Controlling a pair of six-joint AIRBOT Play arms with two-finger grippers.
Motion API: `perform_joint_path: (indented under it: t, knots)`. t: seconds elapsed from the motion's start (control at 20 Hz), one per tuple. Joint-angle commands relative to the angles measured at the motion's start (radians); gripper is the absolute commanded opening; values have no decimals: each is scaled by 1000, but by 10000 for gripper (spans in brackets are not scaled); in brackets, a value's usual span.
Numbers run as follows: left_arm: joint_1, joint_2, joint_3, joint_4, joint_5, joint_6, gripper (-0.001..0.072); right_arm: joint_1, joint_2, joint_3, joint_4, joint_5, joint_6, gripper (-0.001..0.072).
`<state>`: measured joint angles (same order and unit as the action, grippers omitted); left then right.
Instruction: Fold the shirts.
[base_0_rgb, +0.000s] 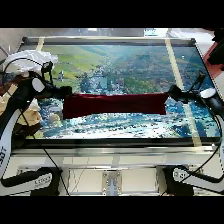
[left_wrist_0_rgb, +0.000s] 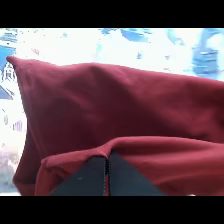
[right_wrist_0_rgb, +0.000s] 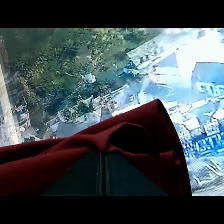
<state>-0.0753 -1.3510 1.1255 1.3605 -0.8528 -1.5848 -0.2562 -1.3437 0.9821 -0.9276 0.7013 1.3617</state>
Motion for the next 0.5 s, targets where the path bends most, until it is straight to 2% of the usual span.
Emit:
perform_joint_path:
  t: [0.0,0.2,0.45]
  knots:
    - [-2,-101,12,1,63,14,9,53,-143,37,1,-68,5,28]
    - [-14,-161,12,-3,103,14,9,76,-214,38,-13,-47,10,28]
    - [-19,-169,12,-29,145,10,14,75,-215,38,-38,-17,34,30]
